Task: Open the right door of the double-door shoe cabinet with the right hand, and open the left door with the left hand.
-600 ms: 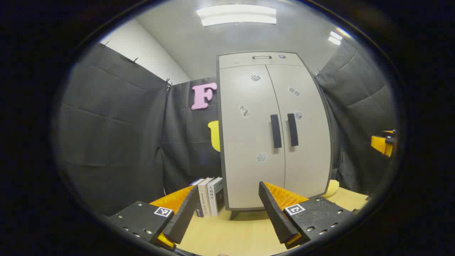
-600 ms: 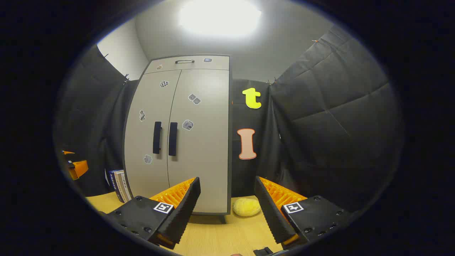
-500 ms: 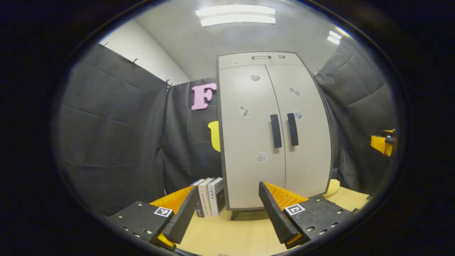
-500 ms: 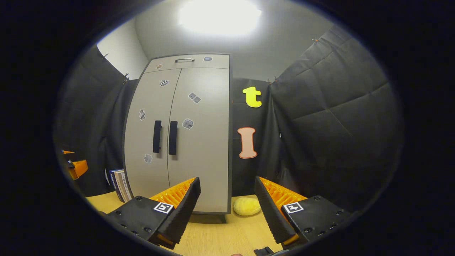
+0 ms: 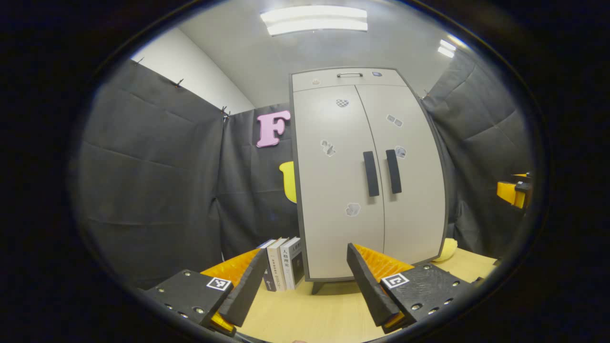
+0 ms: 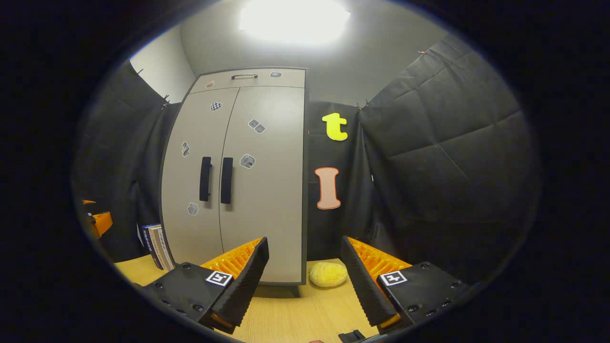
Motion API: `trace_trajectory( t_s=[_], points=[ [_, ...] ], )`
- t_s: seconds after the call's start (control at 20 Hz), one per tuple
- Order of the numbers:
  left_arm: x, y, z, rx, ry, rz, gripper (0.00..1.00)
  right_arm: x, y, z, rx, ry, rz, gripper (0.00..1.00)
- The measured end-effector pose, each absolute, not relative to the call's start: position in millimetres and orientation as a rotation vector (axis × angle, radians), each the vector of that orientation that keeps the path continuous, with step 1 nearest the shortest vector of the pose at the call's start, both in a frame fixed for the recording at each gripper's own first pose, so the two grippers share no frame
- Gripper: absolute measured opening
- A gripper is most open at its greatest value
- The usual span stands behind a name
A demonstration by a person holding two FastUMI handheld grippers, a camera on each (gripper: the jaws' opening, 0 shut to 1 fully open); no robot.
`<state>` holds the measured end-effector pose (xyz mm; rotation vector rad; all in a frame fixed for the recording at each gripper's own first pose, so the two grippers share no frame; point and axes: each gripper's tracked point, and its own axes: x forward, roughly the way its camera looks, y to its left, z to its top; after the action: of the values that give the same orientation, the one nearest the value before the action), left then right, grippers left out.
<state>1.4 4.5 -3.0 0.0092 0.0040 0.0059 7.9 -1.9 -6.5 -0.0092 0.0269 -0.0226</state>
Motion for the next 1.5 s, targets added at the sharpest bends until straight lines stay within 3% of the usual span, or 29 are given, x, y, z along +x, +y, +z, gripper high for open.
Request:
trace_trajectory(
  t_s=[0.65,1.5],
  points=[
    [-8.7,25.7,-6.3,0.016,0.0,0.052,0.98,22.7,33.9,15.5,0.004,0.005,0.056,0.96],
    [-44.2,97.4,-23.6,0.043,0.035,0.224,0.98,110.7,119.4,74.9,0.047,-0.041,0.188,0.96]
  ],
)
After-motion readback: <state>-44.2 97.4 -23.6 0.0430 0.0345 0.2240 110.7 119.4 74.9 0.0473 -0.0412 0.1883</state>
